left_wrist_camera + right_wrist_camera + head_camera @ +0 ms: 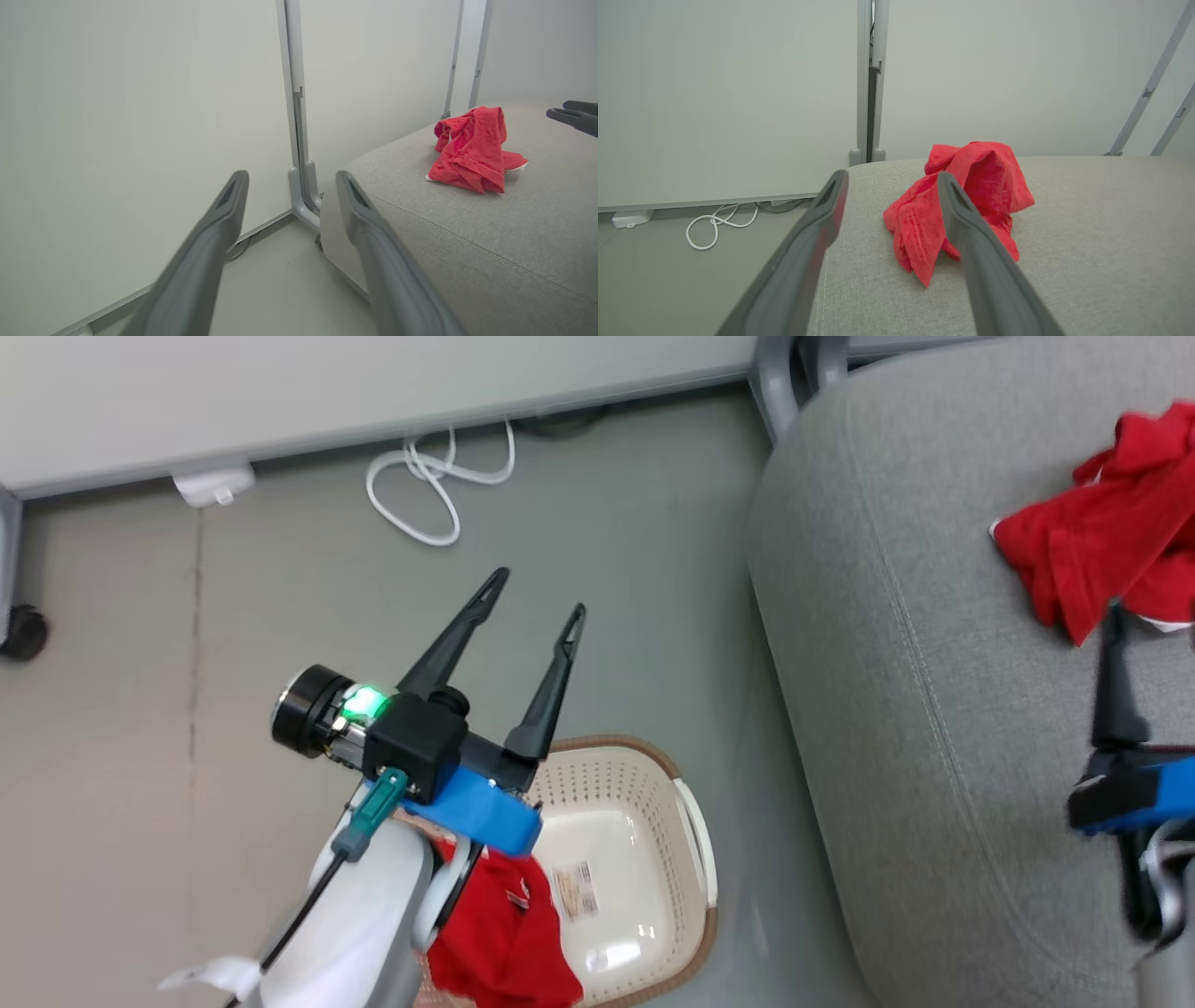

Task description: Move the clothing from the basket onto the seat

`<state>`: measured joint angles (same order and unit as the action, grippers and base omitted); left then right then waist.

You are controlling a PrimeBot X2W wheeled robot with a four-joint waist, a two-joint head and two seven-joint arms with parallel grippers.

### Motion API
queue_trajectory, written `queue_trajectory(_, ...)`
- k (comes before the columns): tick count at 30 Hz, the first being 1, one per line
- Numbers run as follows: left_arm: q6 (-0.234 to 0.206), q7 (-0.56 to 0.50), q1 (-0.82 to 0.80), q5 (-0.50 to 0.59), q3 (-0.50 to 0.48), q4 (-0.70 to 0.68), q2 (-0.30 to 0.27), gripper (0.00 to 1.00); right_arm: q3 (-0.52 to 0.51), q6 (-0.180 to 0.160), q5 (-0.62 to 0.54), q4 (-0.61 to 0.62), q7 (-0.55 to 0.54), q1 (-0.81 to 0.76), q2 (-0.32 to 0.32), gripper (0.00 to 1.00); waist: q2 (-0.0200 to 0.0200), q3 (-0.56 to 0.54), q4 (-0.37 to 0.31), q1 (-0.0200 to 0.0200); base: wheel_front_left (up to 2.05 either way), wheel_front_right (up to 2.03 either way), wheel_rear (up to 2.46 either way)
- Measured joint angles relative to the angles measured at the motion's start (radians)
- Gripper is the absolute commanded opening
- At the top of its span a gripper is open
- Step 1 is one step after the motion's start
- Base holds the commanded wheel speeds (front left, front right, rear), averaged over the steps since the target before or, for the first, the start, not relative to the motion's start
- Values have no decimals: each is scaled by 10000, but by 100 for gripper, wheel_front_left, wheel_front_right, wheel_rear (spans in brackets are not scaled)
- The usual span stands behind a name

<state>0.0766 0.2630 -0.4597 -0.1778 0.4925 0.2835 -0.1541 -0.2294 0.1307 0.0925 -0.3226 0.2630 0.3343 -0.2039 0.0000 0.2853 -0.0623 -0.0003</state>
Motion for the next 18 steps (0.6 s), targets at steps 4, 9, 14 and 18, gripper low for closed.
queue_trajectory(4, -73, 0, 455, -75, -485, -52, 10, 100, 546, 0, 138, 456, -2, -527, 240, 100, 0, -476, 246, 0, 0, 0, 0)
queue_trajectory(9, -190, 0, 1173, -90, -1337, -65, -21, 100, 1252, 0, 203, 1166, -2, -949, 623, 100, 0, -1009, 735, 0, 0, 0, 0)
queue_trajectory(14, -236, 0, 1880, -71, -2034, -21, -25, 100, 1810, 0, 245, 1655, 0, -1430, 905, 100, 0, -1613, 1246, 0, 0, 0, 0)
queue_trajectory(18, -265, 0, 2555, -42, -2642, -102, -65, 100, 2362, 0, 242, 1831, 0, -1800, 1099, 100, 0, -2052, 1482, 0, 0, 0, 0)
